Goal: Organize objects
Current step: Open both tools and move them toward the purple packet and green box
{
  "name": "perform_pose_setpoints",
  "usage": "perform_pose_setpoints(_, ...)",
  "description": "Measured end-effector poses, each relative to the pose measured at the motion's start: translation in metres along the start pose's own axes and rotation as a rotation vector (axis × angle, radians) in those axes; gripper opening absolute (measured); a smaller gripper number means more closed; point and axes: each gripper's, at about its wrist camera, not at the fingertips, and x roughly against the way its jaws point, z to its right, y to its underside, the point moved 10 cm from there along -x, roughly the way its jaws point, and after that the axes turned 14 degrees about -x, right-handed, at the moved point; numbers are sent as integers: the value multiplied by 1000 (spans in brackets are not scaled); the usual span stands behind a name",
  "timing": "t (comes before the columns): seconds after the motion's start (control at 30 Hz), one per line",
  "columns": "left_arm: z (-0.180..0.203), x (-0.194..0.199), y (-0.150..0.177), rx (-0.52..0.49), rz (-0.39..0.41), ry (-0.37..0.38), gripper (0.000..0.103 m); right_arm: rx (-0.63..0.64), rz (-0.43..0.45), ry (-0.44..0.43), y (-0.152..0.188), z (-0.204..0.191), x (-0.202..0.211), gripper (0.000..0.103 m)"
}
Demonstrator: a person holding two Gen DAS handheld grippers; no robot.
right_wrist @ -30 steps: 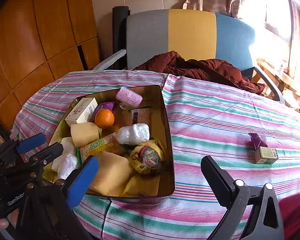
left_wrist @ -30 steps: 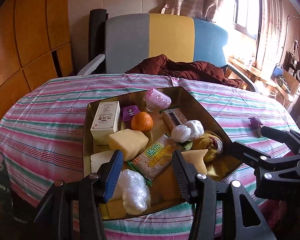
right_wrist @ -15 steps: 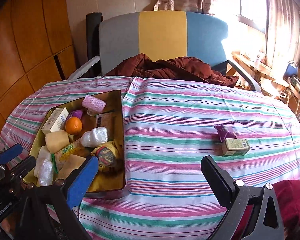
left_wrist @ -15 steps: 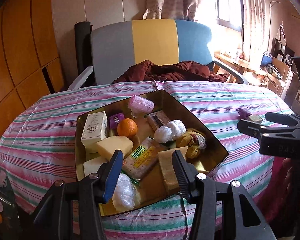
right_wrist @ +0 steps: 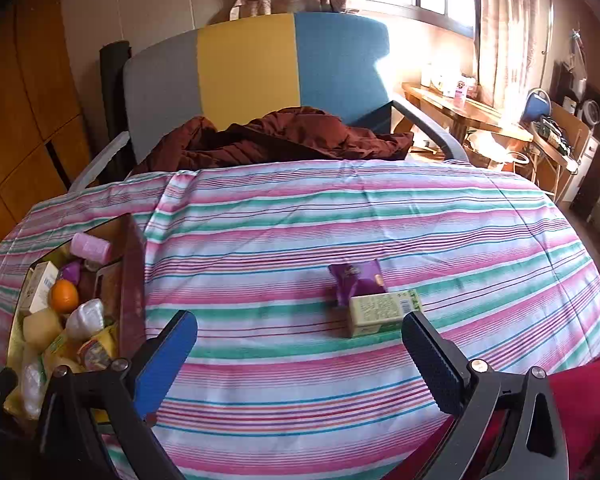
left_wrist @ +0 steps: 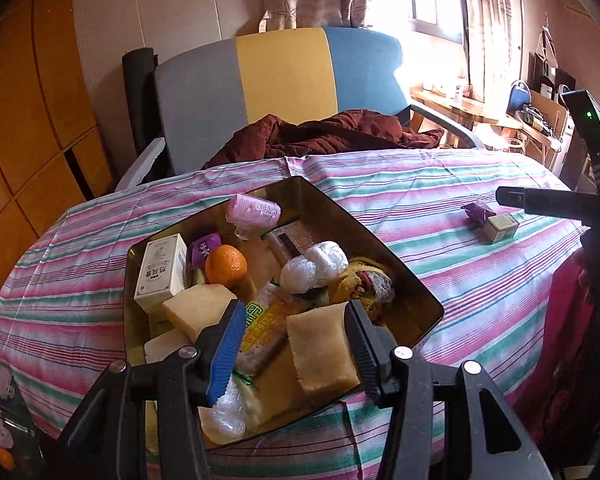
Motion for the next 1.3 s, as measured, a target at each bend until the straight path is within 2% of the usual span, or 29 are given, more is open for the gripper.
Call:
perform_pose_setpoints(0.27, 27, -9, -20, -71, -1, 25, 52, -83, 43, 98, -34, 67, -26, 103)
perform_pose_setpoints(0.37, 38, -15, -26, -98, -6, 38, 52, -200, 31, 117, -35, 99, -37, 103)
perform_pose_setpoints(0.43, 47, -18, -30, -117, -10, 45, 52, -300, 12, 87, -36, 113, -41, 103)
perform_pose_setpoints(0.57, 64, -27, -36, -154, -17, 67, 52, -405, -20, 55, -31, 127, -43, 103)
perform_pose_setpoints(0.83, 96, -39, -52, -219, -22, 106, 52, -489, -63, 17, -24, 135, -48, 103)
perform_pose_setpoints(1.07, 127, -58, -64, -273, -39, 147, 52, -560, -50, -8, -26, 145, -44, 103)
perform_pose_setpoints(1.3, 163, -82, -82, -312, -60, 214, 52, -752, -22, -75, -28, 172, -38, 103)
